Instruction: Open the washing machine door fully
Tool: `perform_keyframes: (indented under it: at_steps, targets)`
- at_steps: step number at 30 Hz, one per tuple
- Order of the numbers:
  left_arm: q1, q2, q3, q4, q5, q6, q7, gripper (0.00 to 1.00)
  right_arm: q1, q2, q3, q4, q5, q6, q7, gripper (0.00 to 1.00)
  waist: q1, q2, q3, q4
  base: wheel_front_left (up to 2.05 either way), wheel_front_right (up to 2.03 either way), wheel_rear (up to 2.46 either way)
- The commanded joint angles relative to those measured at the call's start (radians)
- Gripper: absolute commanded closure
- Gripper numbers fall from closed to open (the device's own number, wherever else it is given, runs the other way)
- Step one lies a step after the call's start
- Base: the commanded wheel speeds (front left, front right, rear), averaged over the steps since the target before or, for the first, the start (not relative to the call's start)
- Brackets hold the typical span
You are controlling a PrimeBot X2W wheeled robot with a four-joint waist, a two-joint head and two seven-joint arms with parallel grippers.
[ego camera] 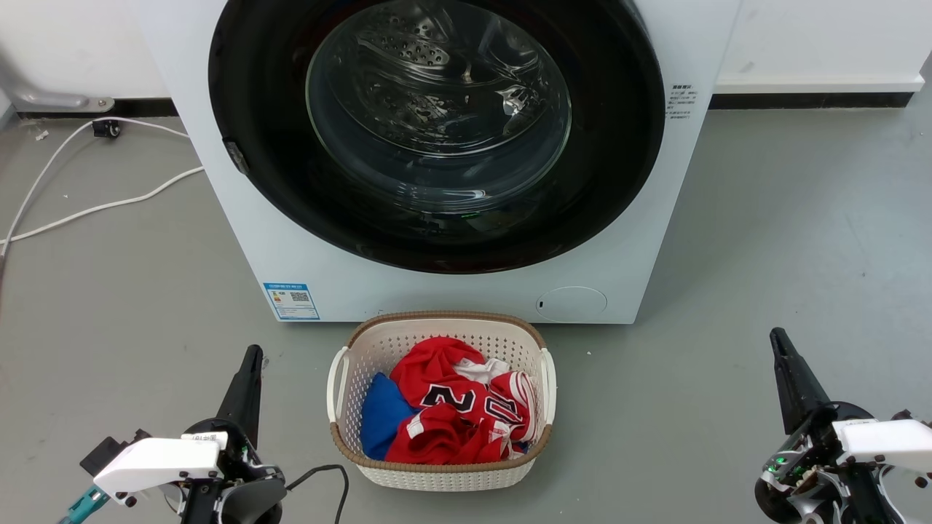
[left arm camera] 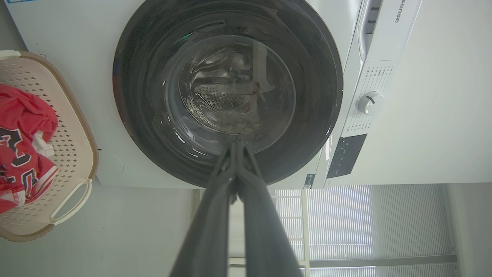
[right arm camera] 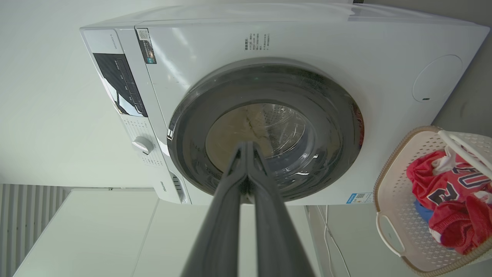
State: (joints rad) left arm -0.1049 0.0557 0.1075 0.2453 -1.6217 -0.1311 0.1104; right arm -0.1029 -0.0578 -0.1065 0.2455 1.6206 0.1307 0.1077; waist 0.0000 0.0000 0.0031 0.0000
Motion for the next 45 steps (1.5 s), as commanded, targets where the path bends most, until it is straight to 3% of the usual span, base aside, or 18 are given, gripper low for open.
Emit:
perform_keyframes:
  at_steps: [1, 23, 24, 33, 45]
  targets:
    - [-0.008, -0.002, 0.004, 0.001, 0.008, -0.003, 0.001, 1.0, -0.012, 0.004, -0.002, 0.001, -0.004, 0.0, 0.005, 1.0, 0.0, 0.0, 0.0, 0.0, 0.0, 0.0, 0.0]
    - [-0.008, -0.003, 0.006, 0.001, 0.007, -0.003, 0.003, 1.0, -0.013, 0.005, -0.004, 0.001, -0.006, 0.0, 0.006, 1.0, 0.0, 0.0, 0.0, 0.0, 0.0, 0.0, 0.0]
    - [0.0, -0.002, 0.002, 0.0, 0.004, 0.0, 0.001, 0.0, 0.0, 0.002, -0.002, 0.0, -0.002, 0.0, 0.003, 0.0, 0.0, 0.0, 0.0, 0.0, 0.0, 0.0, 0.0]
    - [0.024, -0.005, 0.0, 0.001, 0.039, 0.001, -0.031, 0.0, 0.024, 0.004, 0.0, 0.016, -0.038, 0.0, -0.029, 0.0, 0.0, 0.0, 0.001, 0.0, 0.0, 0.0, 0.0]
    - [0.03, -0.005, -0.011, -0.085, 0.287, 0.051, -0.087, 0.0, 0.034, 0.004, 0.0, -0.068, -0.318, 0.0, -0.085, 0.0, 0.0, 0.0, 0.005, 0.003, 0.0, 0.0, 0.0]
